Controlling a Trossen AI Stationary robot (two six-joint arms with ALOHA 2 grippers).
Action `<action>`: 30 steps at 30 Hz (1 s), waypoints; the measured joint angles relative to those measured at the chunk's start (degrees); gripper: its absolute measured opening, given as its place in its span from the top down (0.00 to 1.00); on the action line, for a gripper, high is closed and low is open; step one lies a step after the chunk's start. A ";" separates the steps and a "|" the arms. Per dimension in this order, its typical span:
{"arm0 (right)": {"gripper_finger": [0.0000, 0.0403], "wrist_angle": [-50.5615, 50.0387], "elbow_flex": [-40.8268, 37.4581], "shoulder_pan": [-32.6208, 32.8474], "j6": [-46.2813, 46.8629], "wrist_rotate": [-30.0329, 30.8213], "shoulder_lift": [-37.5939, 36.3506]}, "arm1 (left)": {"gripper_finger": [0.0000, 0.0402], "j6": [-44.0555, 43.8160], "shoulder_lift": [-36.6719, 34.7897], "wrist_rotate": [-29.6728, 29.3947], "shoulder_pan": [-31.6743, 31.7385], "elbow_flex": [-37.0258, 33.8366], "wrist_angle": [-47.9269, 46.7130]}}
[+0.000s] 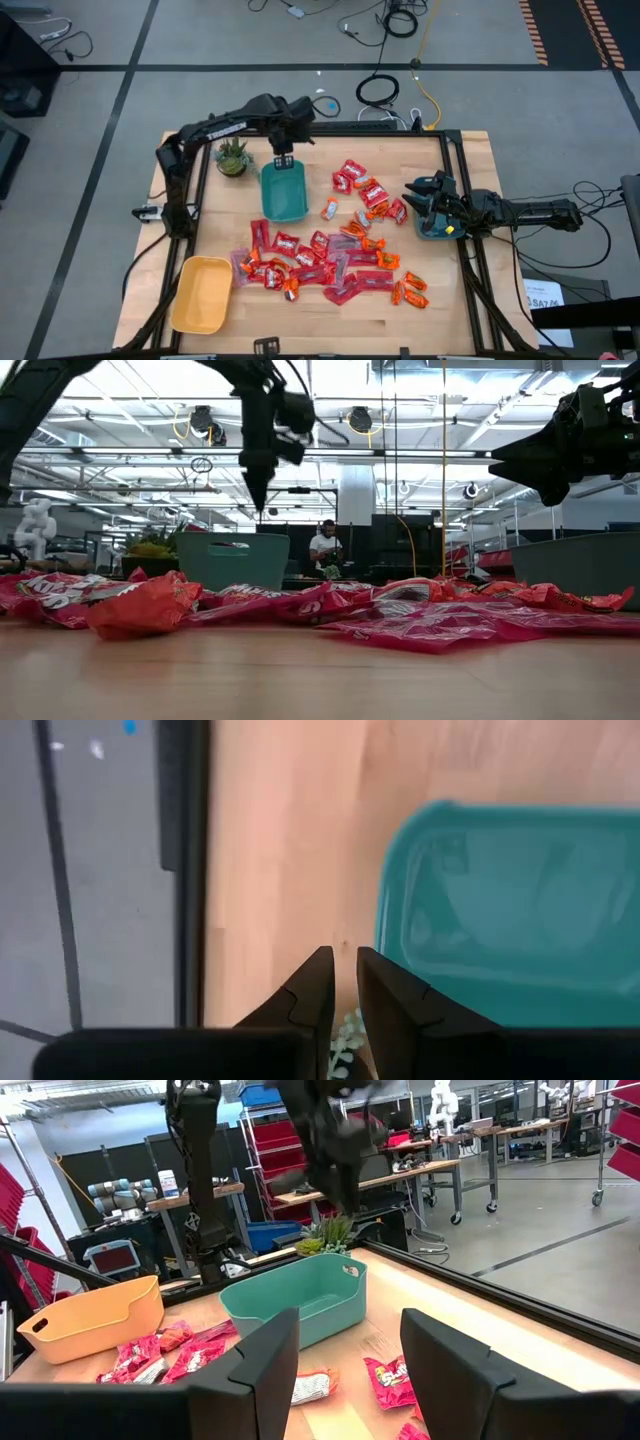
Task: Sort candy
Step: Move the orange bin to the upper middle
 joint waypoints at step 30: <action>0.58 0.92 0.00 0.01 0.02 0.00 0.00 | 0.85 -42.69 -34.35 -0.40 -22.19 -31.82 19.39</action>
